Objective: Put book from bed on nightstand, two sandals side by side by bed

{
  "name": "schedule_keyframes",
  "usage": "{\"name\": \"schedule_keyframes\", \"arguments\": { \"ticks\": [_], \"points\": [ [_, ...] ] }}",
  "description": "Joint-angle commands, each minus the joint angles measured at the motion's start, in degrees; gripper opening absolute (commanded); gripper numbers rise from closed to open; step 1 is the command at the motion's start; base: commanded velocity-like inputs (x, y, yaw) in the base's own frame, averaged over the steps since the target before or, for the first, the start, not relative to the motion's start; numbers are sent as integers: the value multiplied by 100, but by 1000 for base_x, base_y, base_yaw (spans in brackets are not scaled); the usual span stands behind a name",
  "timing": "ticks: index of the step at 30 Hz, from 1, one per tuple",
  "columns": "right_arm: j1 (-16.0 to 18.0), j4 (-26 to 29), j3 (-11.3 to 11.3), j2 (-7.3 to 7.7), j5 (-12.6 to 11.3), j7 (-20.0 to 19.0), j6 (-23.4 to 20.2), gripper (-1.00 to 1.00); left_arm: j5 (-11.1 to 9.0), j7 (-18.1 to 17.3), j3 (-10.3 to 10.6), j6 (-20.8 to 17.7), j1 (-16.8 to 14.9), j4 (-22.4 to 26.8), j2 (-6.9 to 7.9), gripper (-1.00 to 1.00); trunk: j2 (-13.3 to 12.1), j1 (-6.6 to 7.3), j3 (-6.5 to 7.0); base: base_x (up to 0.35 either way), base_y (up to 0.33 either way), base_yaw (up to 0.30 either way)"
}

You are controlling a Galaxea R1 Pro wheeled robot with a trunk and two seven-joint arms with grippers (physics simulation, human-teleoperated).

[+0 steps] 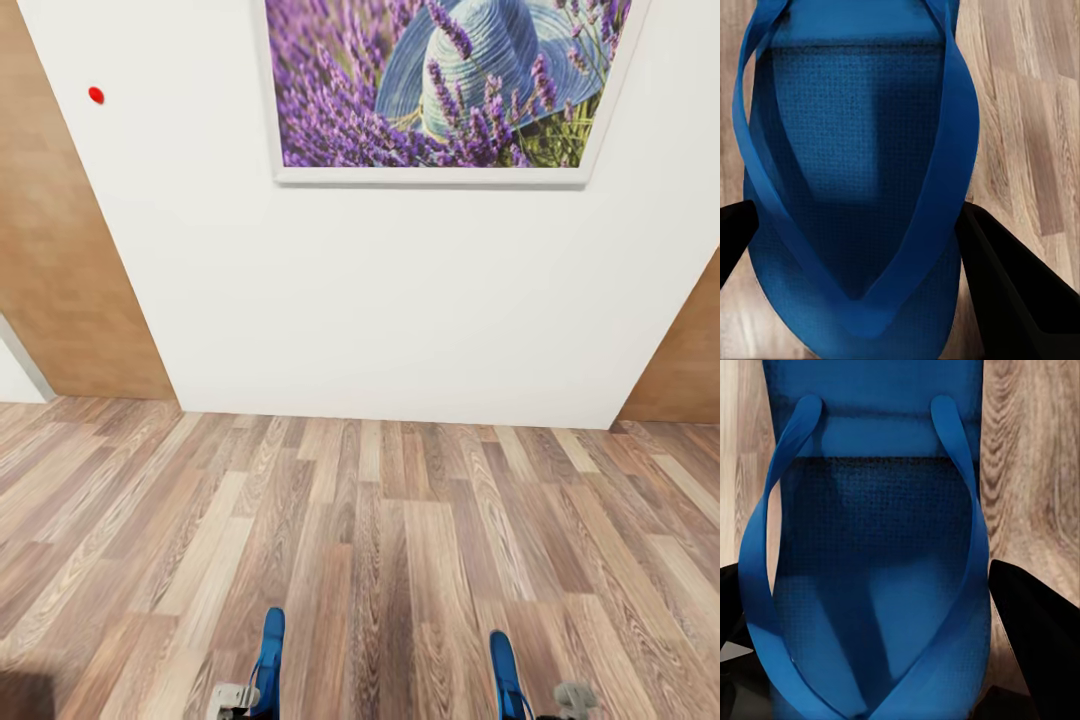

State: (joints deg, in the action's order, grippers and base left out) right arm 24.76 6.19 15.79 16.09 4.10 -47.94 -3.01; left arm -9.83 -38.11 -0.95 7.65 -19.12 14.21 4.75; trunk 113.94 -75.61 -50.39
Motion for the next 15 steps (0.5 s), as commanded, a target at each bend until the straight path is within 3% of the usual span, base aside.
{"name": "schedule_keyframes", "arguments": {
  "ticks": [1,15],
  "points": [
    [2,6,55,-1,38,-23,-33,-100,-11,-21,-10,17,-4,-6,0,-100,2,-3,-5,328,0,0],
    [2,5,55,-1,38,-24,-32,-100,-11,-21,-2,17,-4,-6,-6,-100,2,-3,-5,328,0,0]
  ]
}}
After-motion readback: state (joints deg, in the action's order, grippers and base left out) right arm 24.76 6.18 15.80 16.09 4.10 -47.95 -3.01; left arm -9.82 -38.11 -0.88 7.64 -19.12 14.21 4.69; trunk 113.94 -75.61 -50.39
